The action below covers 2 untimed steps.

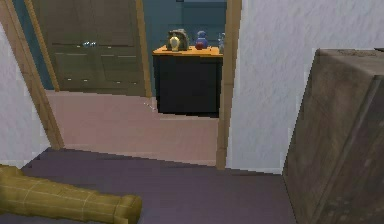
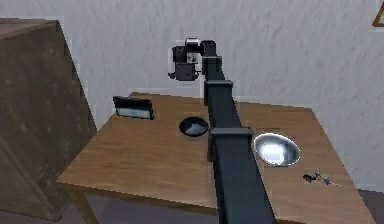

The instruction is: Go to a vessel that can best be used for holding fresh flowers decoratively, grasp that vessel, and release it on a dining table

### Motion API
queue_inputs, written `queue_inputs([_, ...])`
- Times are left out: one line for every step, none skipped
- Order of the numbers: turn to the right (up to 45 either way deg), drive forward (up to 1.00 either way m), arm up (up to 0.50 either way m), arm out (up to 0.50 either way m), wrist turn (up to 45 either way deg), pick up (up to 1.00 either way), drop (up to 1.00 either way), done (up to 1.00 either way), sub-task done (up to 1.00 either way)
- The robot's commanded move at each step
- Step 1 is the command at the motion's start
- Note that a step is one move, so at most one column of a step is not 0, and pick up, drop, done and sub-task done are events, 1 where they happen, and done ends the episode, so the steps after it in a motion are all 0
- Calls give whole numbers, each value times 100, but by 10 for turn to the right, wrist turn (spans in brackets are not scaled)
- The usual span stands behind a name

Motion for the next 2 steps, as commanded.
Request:
queue_inputs([0, 0, 4, 0, 0, 0, 0, 0, 0])
queue_inputs([0, 0, 0, -8, 0, 0, 0, 0, 0])
